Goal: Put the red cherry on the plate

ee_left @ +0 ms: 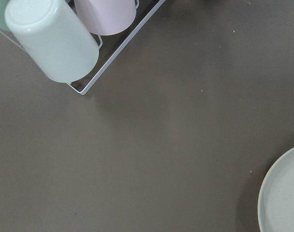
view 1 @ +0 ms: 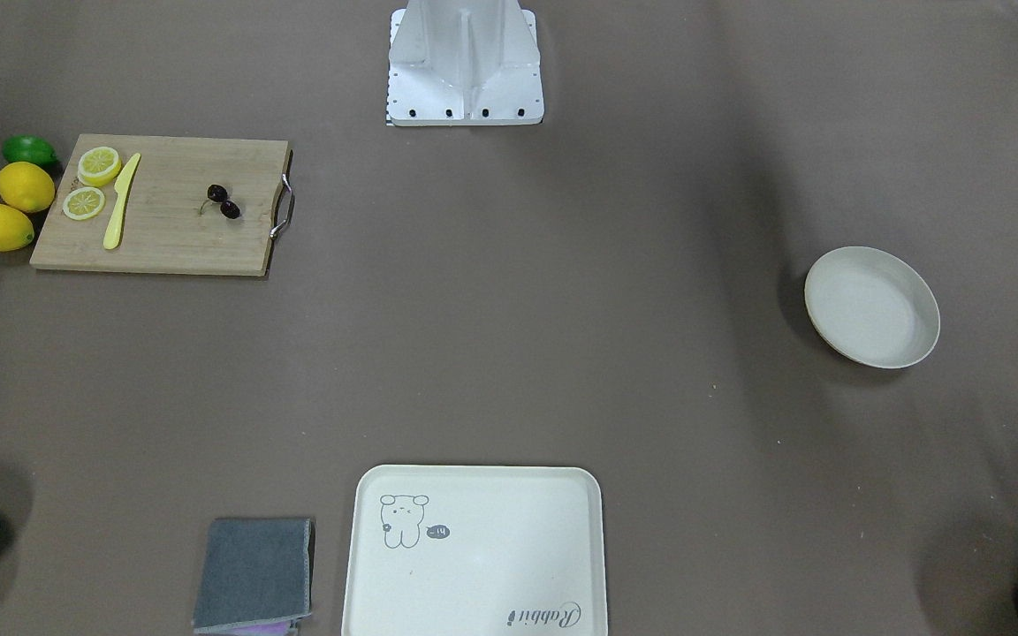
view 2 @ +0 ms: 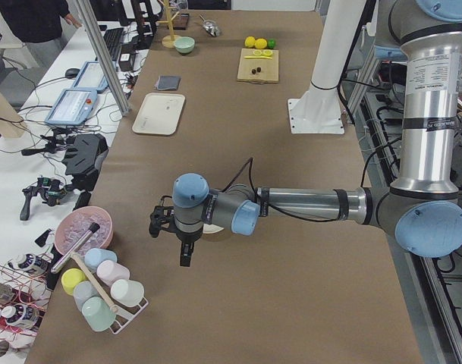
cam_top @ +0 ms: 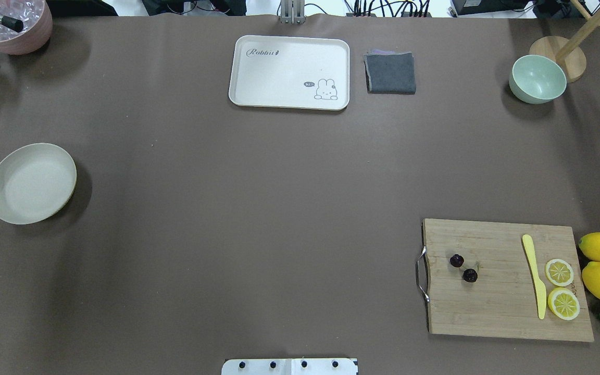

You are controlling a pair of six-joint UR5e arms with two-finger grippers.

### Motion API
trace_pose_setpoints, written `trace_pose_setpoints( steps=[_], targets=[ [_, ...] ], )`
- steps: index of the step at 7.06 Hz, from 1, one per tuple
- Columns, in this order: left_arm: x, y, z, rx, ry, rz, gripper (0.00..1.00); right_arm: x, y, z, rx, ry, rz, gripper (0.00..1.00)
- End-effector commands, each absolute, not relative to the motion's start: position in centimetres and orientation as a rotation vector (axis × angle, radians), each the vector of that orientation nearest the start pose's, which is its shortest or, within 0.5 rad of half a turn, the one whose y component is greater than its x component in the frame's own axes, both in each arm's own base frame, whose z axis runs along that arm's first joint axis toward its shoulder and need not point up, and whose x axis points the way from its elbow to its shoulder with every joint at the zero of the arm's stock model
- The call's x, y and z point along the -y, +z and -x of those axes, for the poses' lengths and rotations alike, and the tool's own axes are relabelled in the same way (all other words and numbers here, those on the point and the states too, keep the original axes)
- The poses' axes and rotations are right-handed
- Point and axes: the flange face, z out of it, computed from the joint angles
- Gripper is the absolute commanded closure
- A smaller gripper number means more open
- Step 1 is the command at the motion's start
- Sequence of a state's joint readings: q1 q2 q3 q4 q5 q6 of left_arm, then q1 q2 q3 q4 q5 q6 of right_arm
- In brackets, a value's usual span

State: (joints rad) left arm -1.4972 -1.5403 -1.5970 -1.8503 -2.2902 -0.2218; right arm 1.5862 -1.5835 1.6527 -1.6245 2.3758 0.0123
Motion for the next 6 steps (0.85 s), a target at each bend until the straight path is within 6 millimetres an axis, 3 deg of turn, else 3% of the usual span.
trace_pose_setpoints(
  steps=[1,2,4,6],
  targets=[
    [49.9,63.4,3.0,-0.746,-0.041,-0.154,0.02,48.6,62.7,-6.9,0.805,0.022,-0.016,0.0],
    [50.1,62.4,3.0,-0.749,-0.033,-0.174,0.02,48.7,62.6,-6.9,0.805,0.026,-0.016,0.0],
    [50.2,57.6,2.0,-0.884,0.04,-0.253,0.02,48.7,62.4,-6.9,0.804,0.026,-0.019,0.0],
    [50.6,60.4,0.3,-0.913,0.12,-0.361,0.02,48.9,62.3,-7.0,0.801,0.027,-0.022,0.0]
  ],
)
